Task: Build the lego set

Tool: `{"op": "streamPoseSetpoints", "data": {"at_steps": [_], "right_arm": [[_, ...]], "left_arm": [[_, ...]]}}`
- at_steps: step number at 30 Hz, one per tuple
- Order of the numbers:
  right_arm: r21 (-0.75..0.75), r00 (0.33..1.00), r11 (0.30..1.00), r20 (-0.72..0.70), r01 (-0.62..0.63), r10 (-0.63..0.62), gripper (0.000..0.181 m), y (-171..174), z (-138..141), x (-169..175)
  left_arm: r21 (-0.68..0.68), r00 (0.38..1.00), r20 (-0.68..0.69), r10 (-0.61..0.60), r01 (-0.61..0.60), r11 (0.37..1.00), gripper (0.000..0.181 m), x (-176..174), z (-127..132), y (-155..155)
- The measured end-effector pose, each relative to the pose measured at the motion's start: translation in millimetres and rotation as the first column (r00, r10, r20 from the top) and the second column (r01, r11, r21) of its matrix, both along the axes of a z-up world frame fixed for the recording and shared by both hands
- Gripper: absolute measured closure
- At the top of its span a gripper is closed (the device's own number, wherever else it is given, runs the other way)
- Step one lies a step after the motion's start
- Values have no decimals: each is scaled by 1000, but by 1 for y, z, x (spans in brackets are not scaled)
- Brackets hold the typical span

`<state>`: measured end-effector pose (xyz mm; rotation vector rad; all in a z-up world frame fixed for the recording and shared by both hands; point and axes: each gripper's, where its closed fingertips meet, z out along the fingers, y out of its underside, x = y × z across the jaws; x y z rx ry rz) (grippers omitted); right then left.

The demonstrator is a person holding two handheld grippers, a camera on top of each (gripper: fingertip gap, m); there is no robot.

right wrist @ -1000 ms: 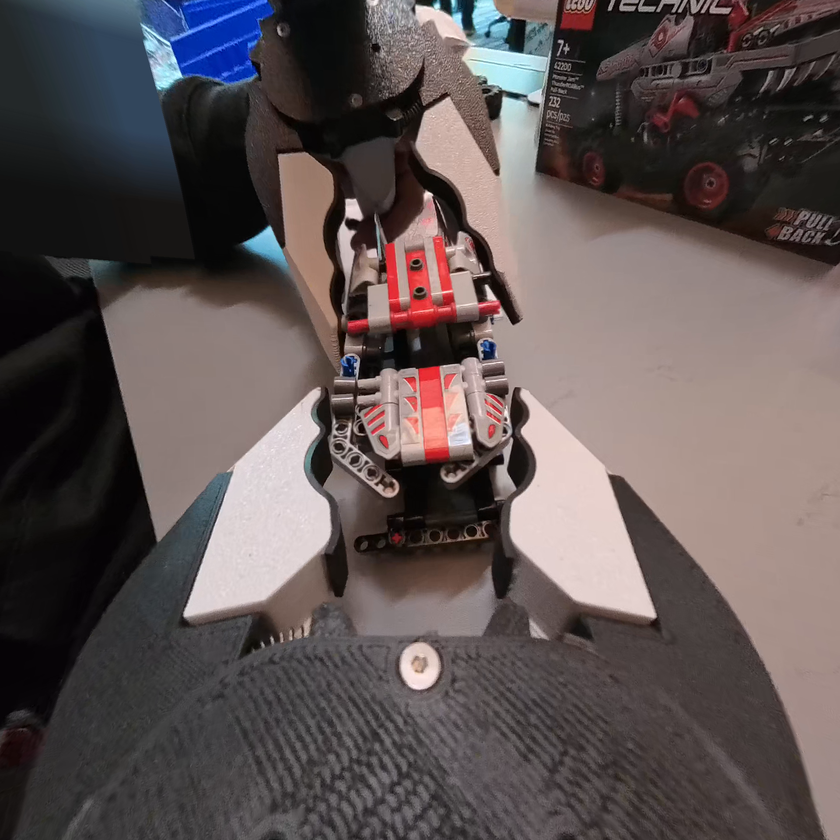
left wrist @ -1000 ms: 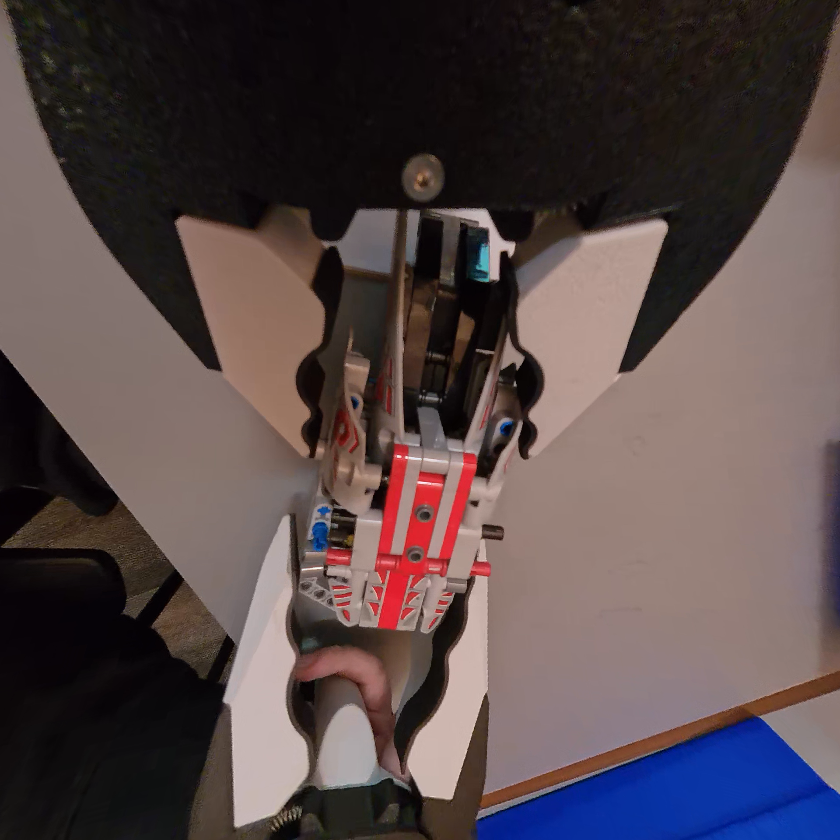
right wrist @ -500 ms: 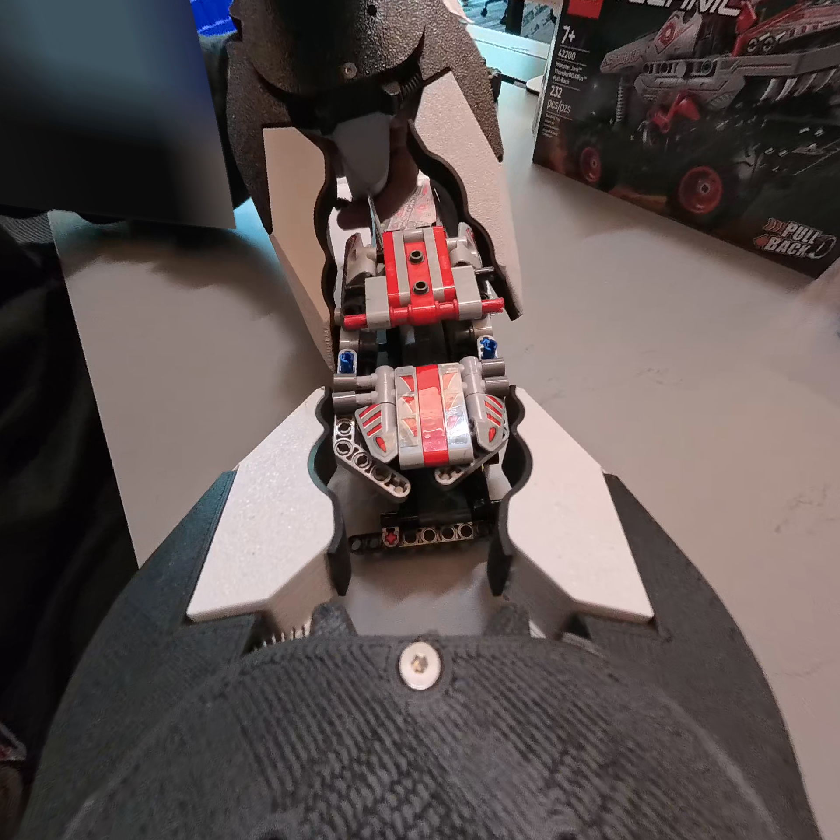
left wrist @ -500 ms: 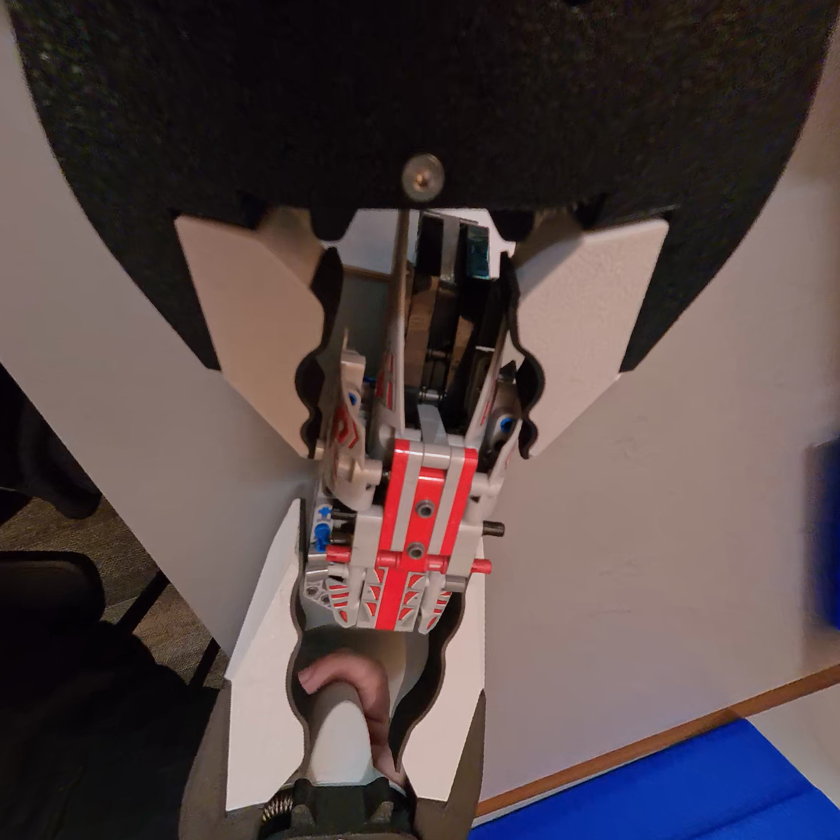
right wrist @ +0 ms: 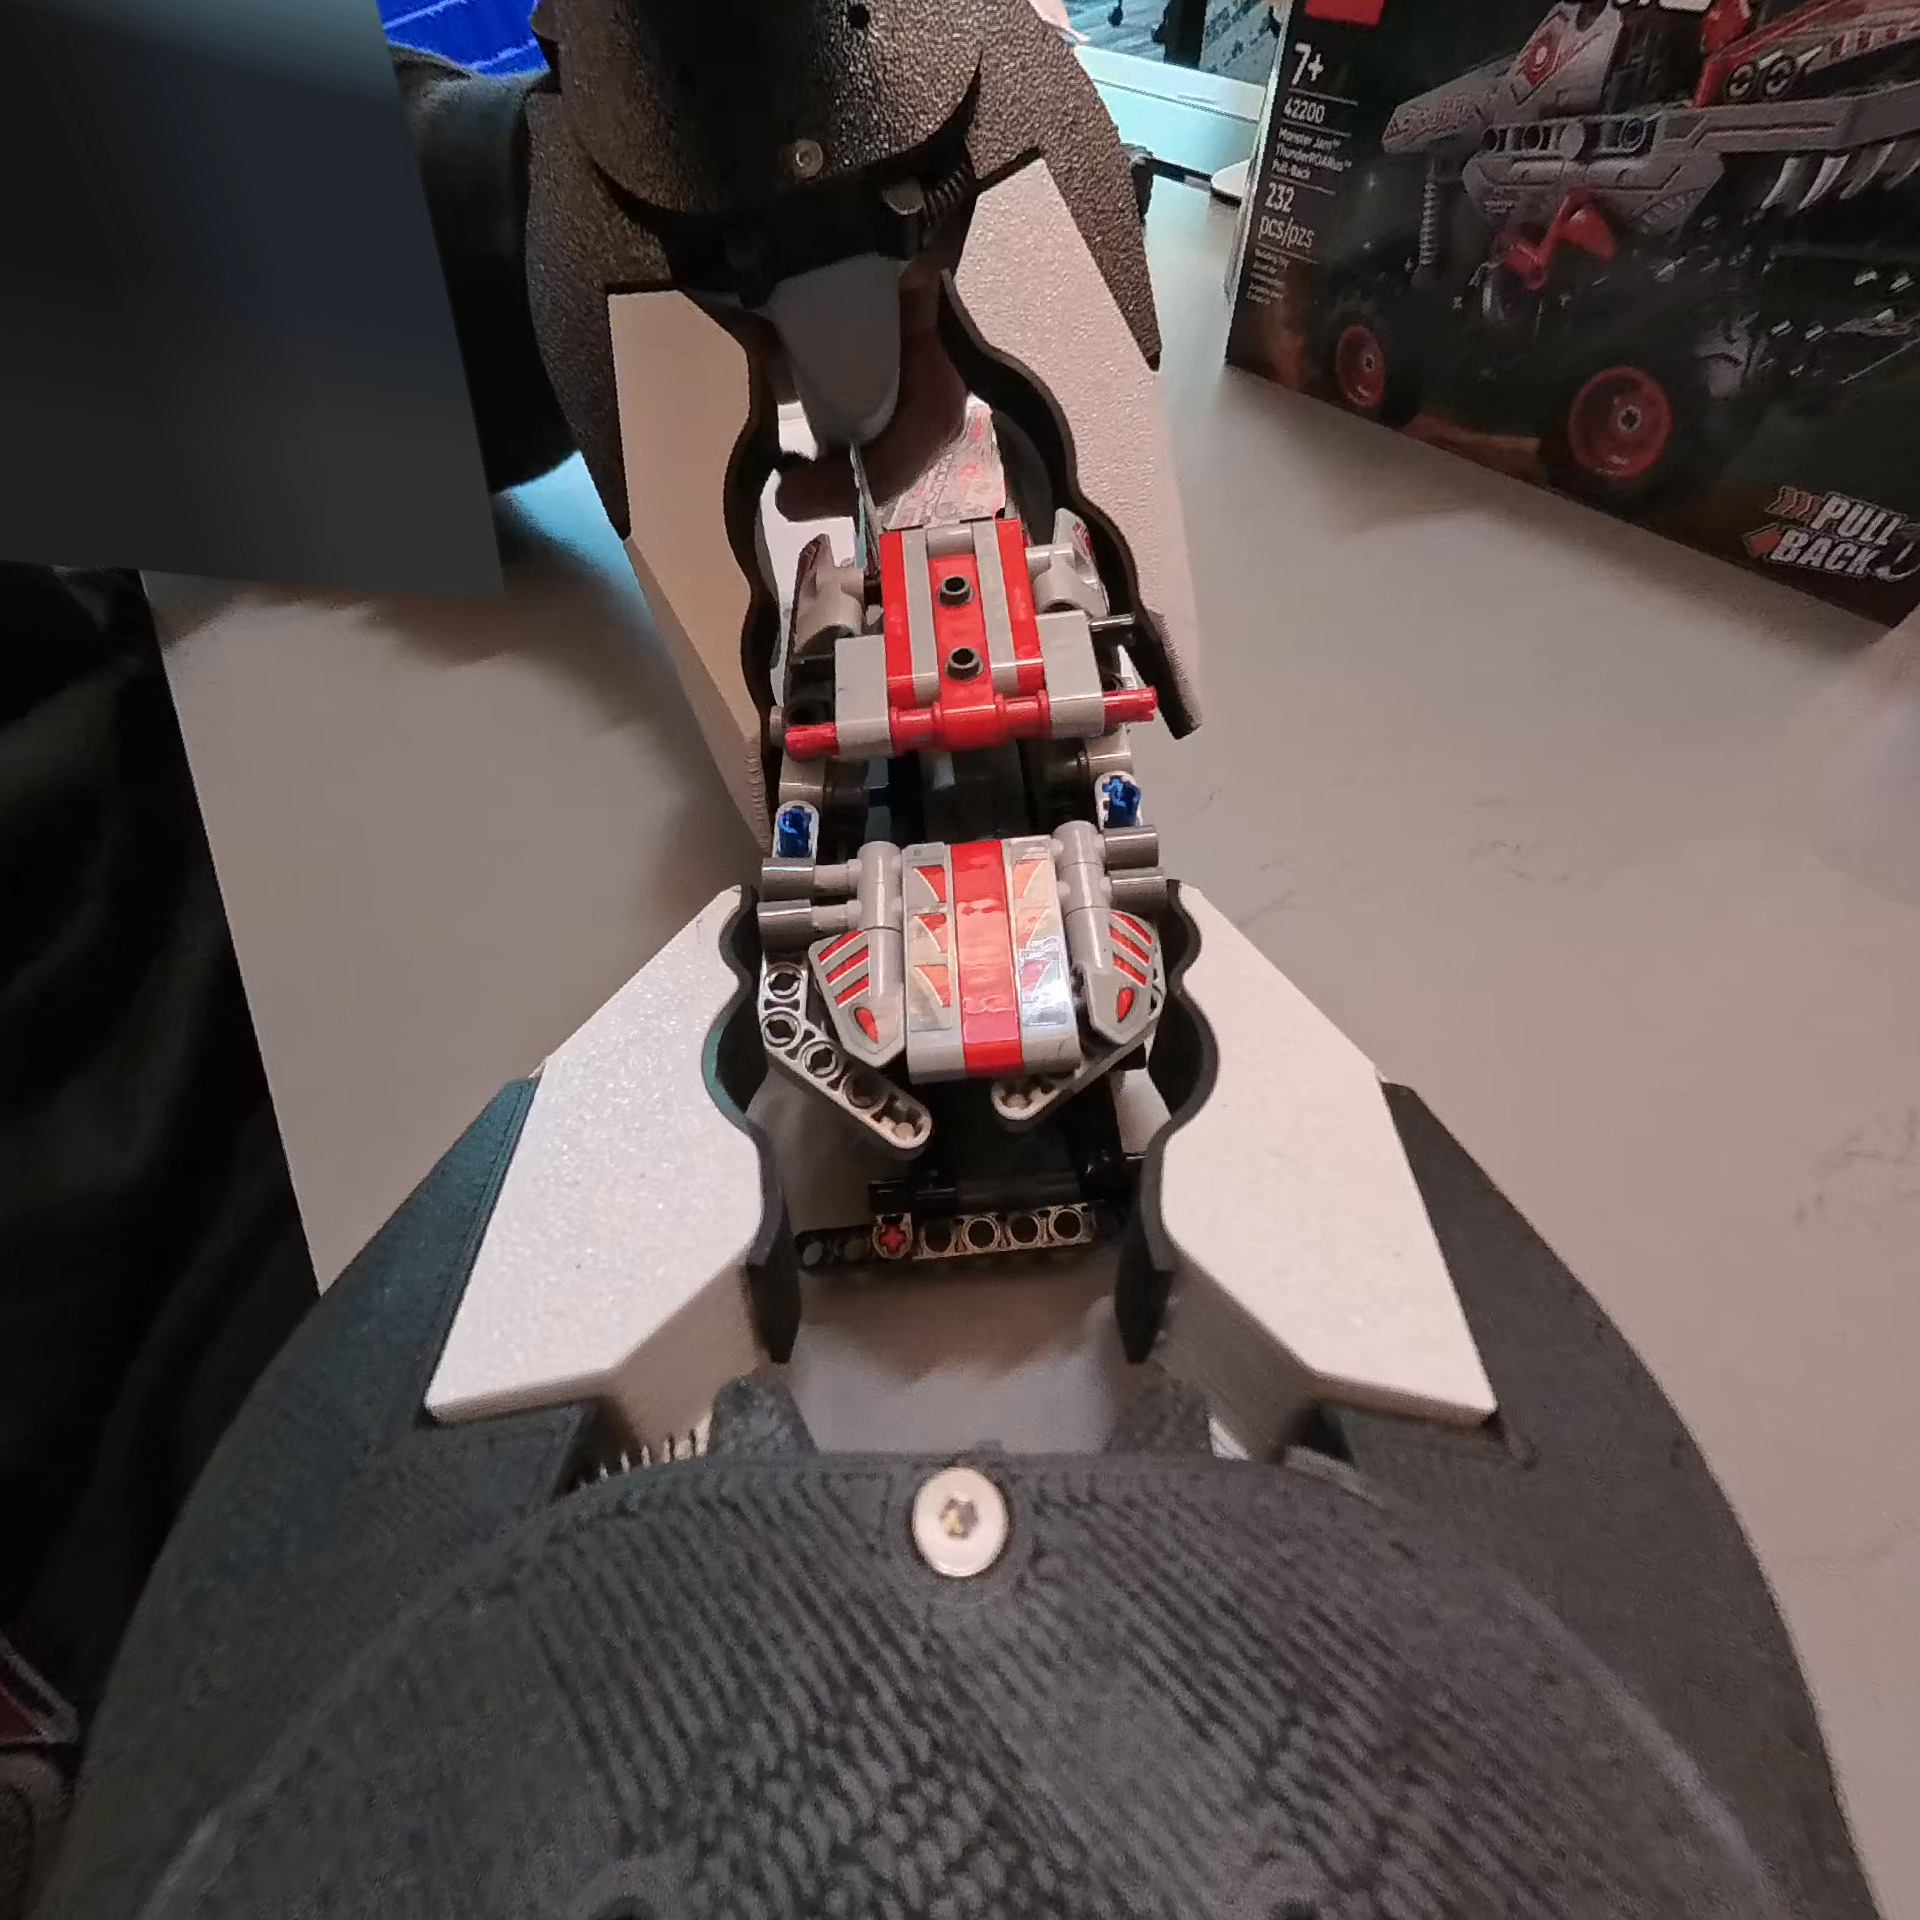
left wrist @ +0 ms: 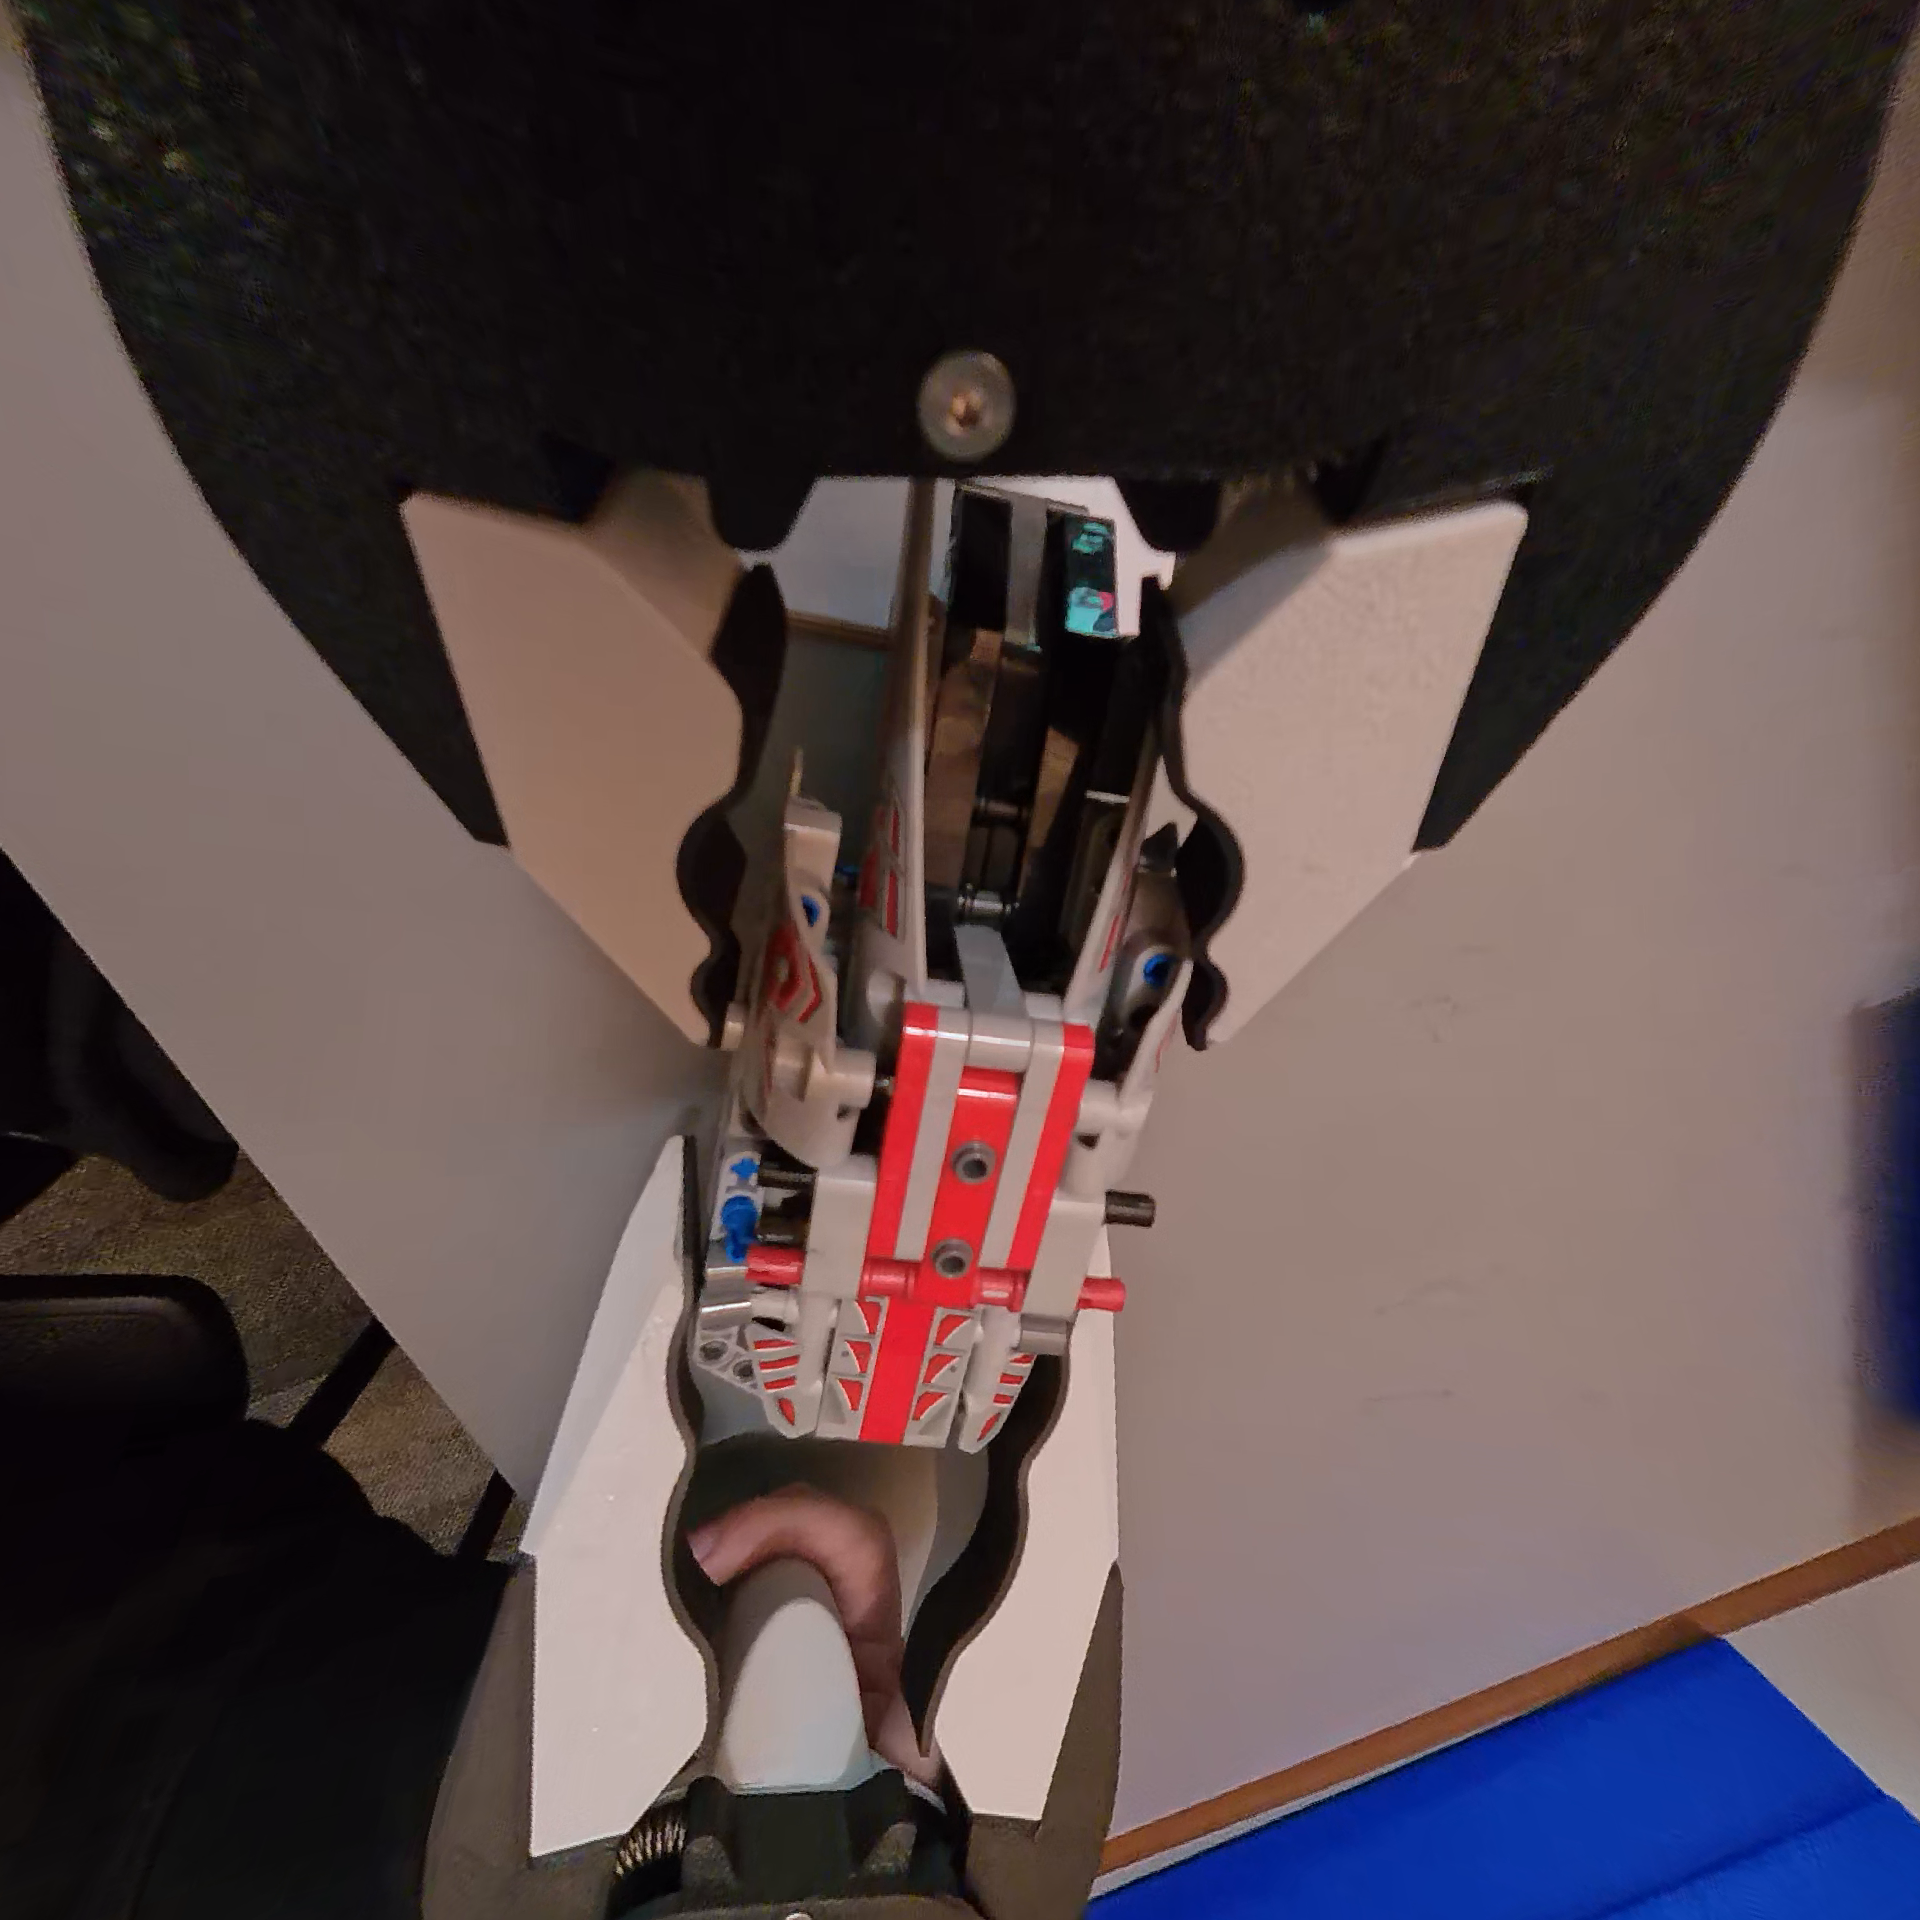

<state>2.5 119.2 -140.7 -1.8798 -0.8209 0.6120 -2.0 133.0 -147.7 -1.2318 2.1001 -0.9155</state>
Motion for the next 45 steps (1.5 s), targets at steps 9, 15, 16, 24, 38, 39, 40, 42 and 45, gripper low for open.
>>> {"op": "streamPoseSetpoints", "data": {"at_steps": [9,15,16,24,38,39,40,42,45], "right_arm": [[19,999,1000,31,15,-16,105,2,-2,0],[24,999,1000,43,20,-21,105,2,-3,0],[26,999,999,46,20,-22,105,2,-3,0],[31,998,1000,60,6,-8,106,2,-4,0],[19,999,1000,40,1,-2,106,4,-3,0],[16,999,1000,41,0,-1,106,4,-4,0],[14,999,1000,41,-1,1,106,4,-4,0],[18,999,1000,45,-2,1,106,4,-4,0],[25,999,1000,43,-4,3,106,4,-3,0]], "left_arm": [[-5,1000,13,-9,9,1000,97,1,1,0],[-2,1000,13,-14,14,1000,98,1,1,0],[-1,1000,14,-15,15,1000,98,1,1,0],[3,1000,21,-13,13,1000,98,1,1,0],[-13,1000,19,-12,12,1000,100,1,1,1],[-13,1000,19,-12,12,1000,100,1,1,1],[-10,1000,19,-11,11,1000,100,1,1,1],[-11,1000,23,-8,8,1000,100,0,1,1],[-11,1000,18,-4,5,1000,99,1,1,1]]}}
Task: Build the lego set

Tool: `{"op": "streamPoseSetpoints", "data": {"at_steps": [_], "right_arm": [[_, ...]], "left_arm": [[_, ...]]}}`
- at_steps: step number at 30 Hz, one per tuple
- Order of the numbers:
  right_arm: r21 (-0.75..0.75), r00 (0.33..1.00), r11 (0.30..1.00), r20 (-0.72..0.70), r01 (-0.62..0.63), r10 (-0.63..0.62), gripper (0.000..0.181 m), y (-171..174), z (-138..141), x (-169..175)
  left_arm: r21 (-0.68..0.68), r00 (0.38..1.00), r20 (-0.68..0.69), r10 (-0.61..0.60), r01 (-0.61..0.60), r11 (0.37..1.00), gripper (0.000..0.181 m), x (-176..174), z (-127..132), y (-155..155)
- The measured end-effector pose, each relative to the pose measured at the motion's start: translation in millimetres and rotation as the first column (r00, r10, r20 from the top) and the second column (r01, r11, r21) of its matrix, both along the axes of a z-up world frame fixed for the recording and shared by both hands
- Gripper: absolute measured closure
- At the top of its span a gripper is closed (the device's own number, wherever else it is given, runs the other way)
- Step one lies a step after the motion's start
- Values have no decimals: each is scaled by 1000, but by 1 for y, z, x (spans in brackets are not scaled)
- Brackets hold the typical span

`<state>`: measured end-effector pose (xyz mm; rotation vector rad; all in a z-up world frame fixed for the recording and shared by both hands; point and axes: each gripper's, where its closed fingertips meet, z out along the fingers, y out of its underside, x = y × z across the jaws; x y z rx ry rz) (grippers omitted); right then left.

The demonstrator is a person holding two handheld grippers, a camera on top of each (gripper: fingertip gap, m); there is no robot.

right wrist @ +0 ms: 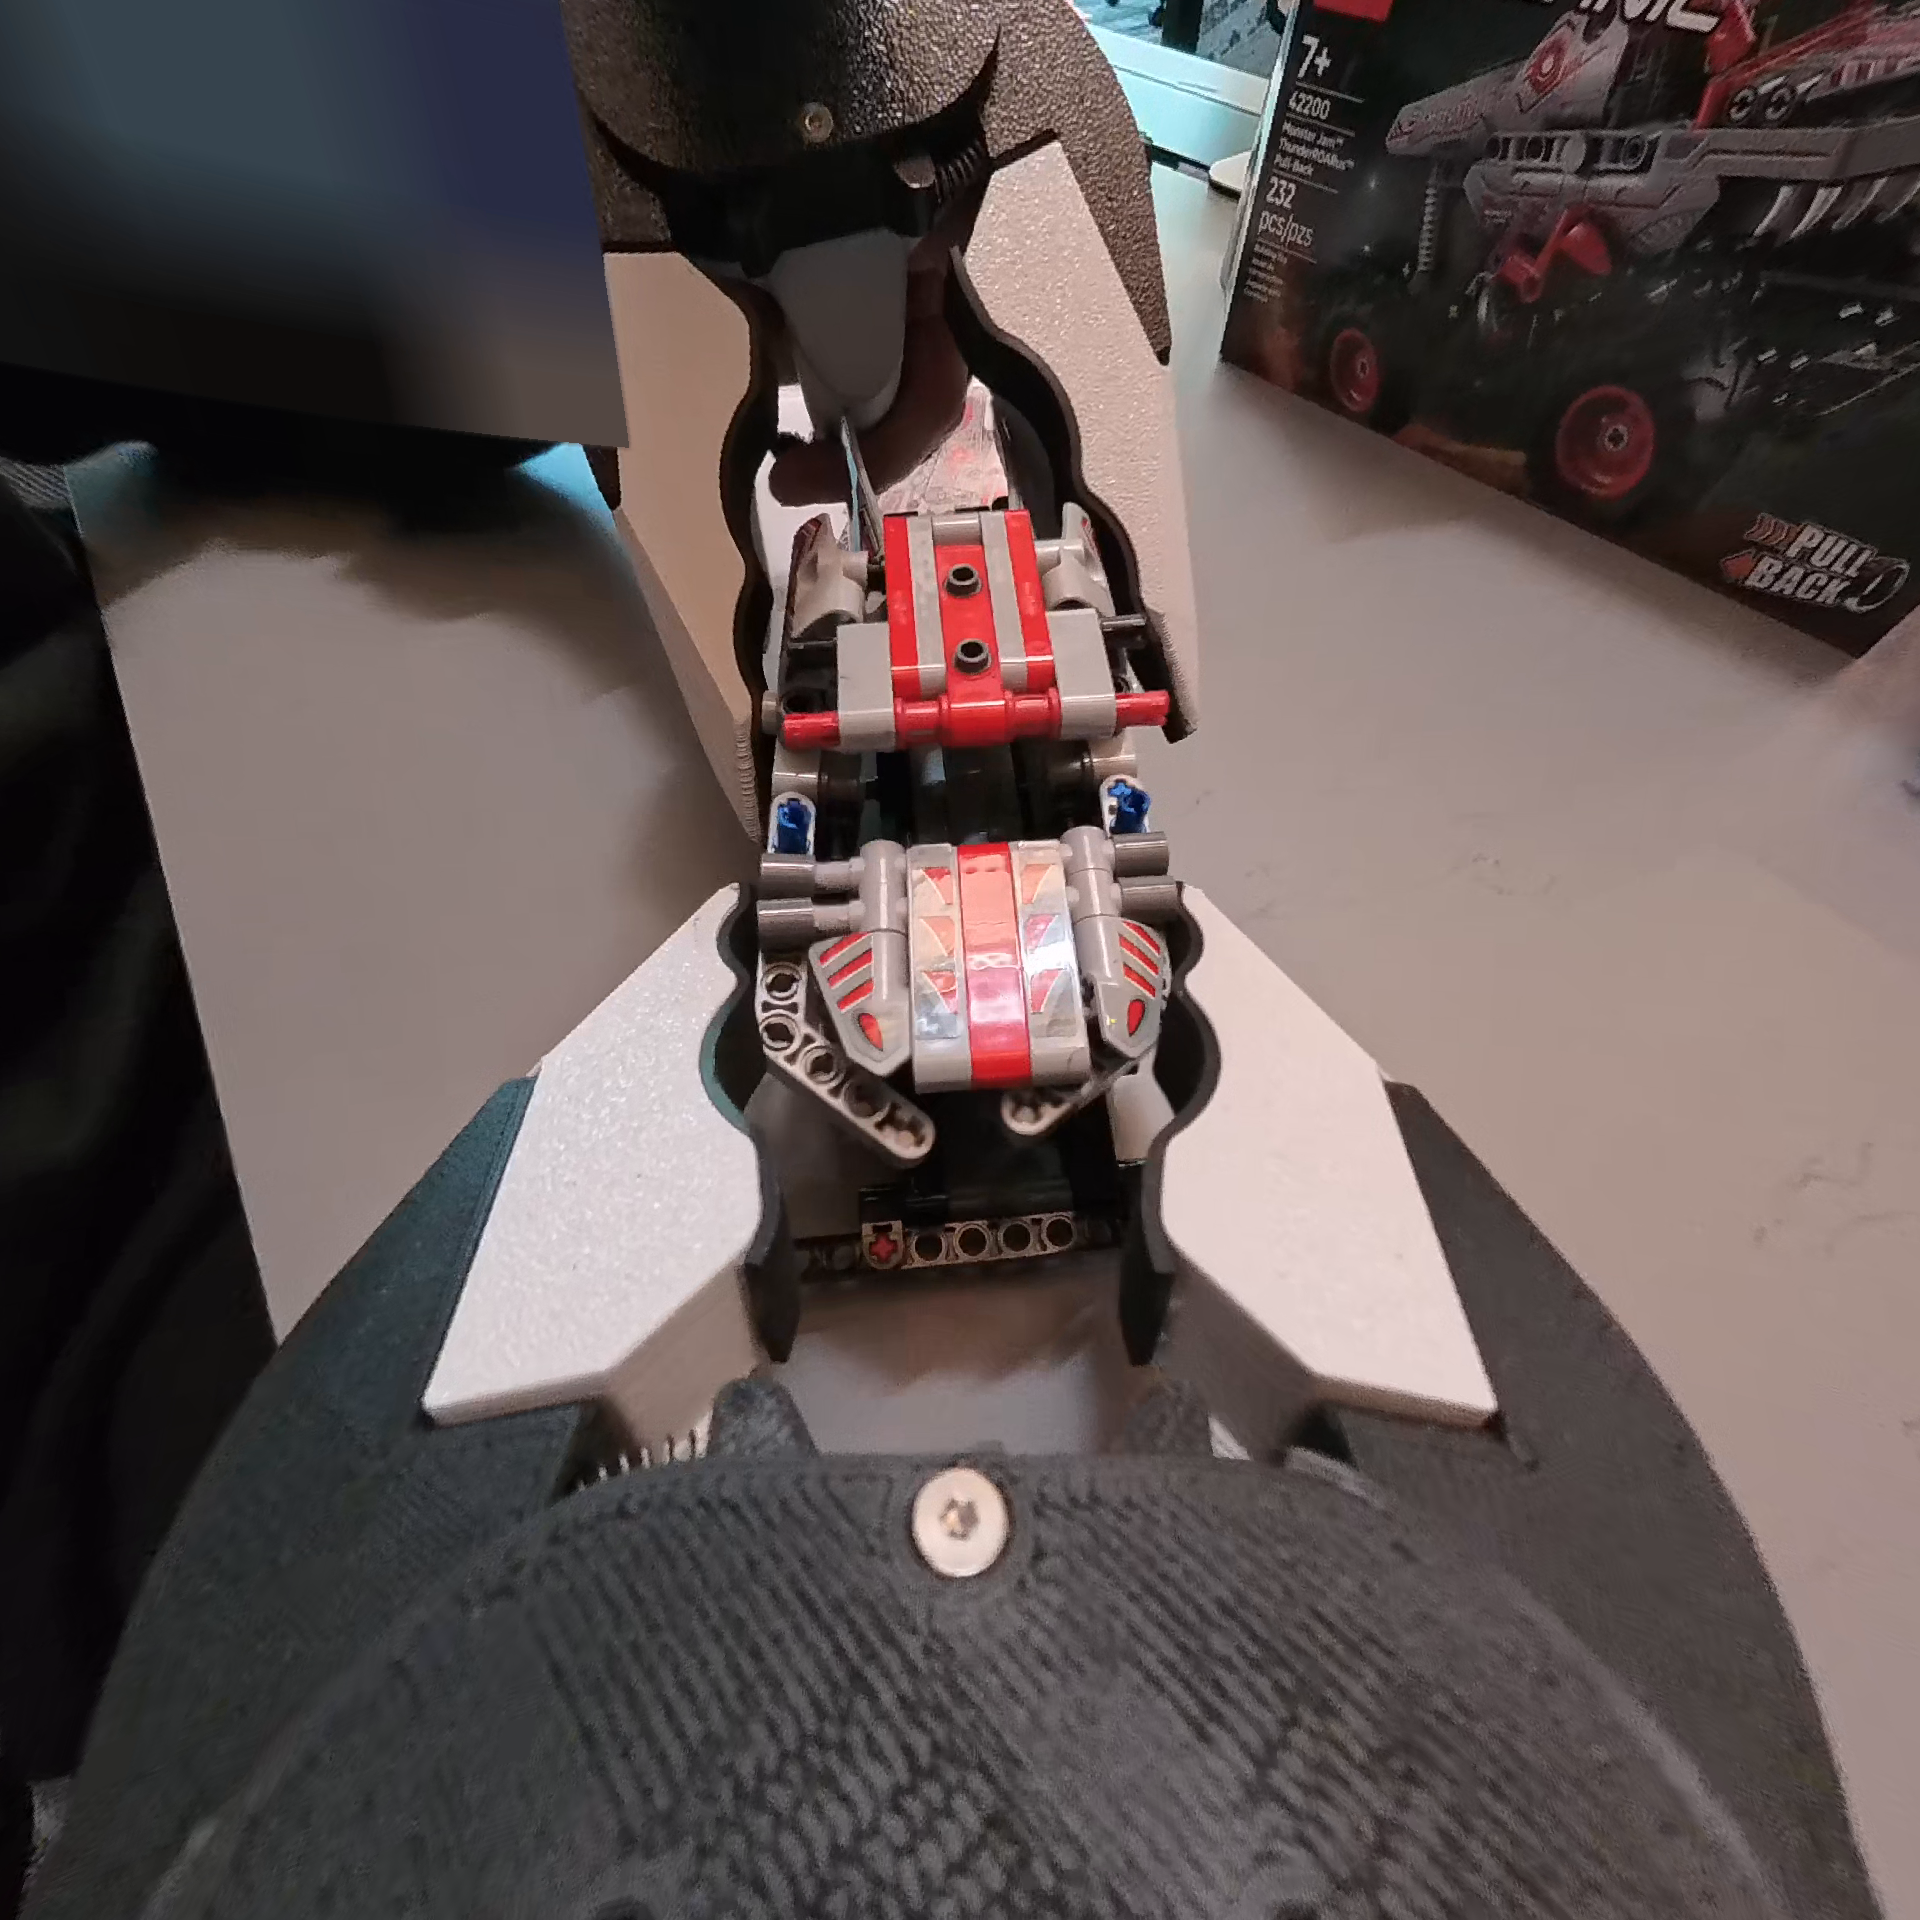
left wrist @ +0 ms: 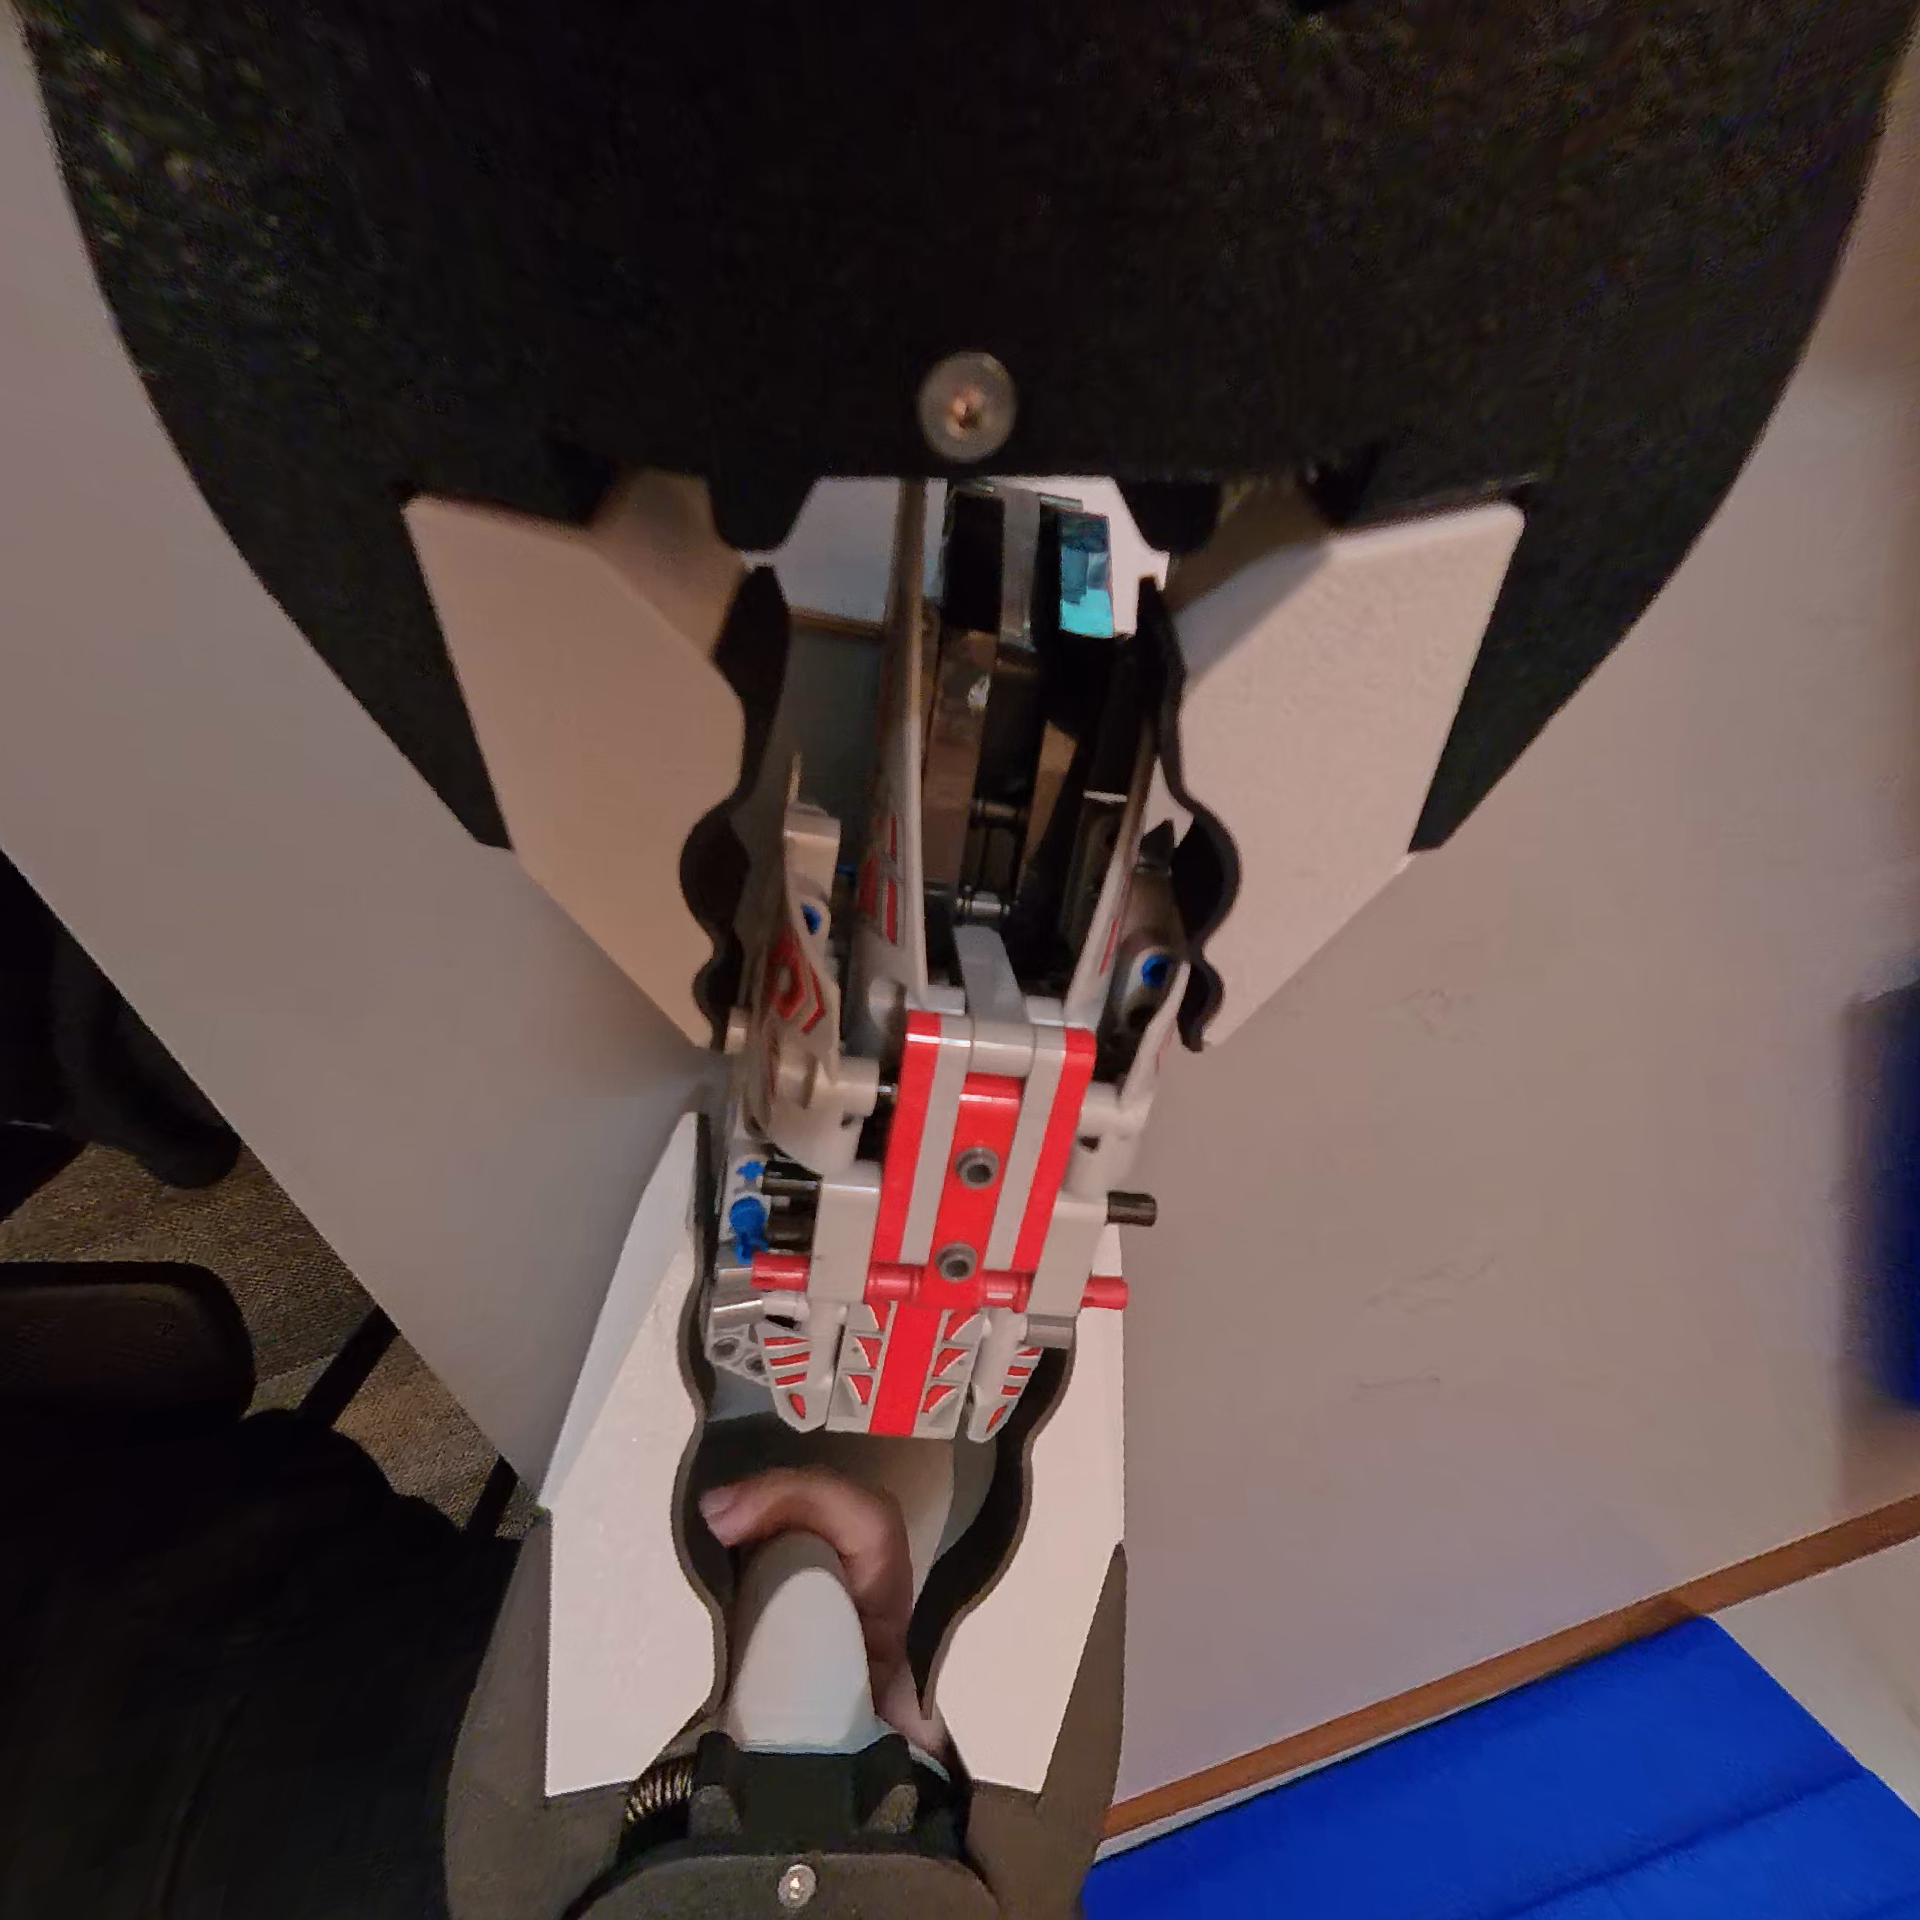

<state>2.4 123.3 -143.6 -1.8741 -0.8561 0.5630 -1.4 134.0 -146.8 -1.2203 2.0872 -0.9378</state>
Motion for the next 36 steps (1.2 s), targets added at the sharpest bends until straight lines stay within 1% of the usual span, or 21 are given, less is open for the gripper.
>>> {"op": "streamPoseSetpoints", "data": {"at_steps": [1,3,6,8,9,11,13,14,16,18,20,21,25,29,33,36], "right_arm": [[2,1000,1000,-4,-4,4,104,-1,1,0],[11,999,999,-27,-33,33,87,-5,5,-1],[128,991,992,-125,-25,41,89,-15,28,4],[161,989,986,-150,36,-12,104,-22,38,15],[170,990,982,-128,85,-64,108,-23,41,23],[200,988,967,-55,156,-148,129,-30,44,30],[200,991,971,-20,133,-132,140,-43,43,18],[200,987,967,-4,156,-158,149,-44,42,15],[191,984,968,34,164,-174,149,-45,35,9],[141,982,976,64,167,-177,152,-45,26,8],[162,987,975,37,149,-157,163,-44,29,3],[167,988,975,29,144,-151,165,-43,31,1],[156,988,977,36,142,-150,167,-39,28,0],[156,989,978,23,139,-144,175,-37,28,0],[155,990,979,23,135,-141,175,-37,27,0],[137,987,978,1,158,-160,175,-37,26,0]], "left_arm": [[-3,1000,0,-3,3,1000,99,1,0,0],[-6,1000,-8,-8,8,1000,100,1,0,-1],[-4,1000,-23,1,-1,1000,100,1,-1,-1],[-5,1000,-14,4,-4,1000,100,1,0,-2],[-6,1000,-12,3,-3,1000,100,1,0,-2],[-14,1000,-9,10,-10,1000,100,1,0,-2],[-16,1000,-6,16,-16,1000,100,2,0,-2],[-14,1000,-5,17,-17,1000,100,2,0,-2],[-14,1000,1,16,-16,1000,100,2,1,-2],[-14,1000,11,10,-10,1000,100,2,1,-2],[-6,1000,22,-1,1,1000,100,1,1,-2],[-7,1000,20,1,0,1000,100,0,1,-2],[-8,1000,20,-11,11,1000,101,-1,1,-3],[-12,1000,22,-19,20,1000,102,-2,1,-3],[-12,999,24,-21,21,1000,102,-2,1,-3],[-4,1000,23,-21,21,1000,102,-2,1,-3]]}}
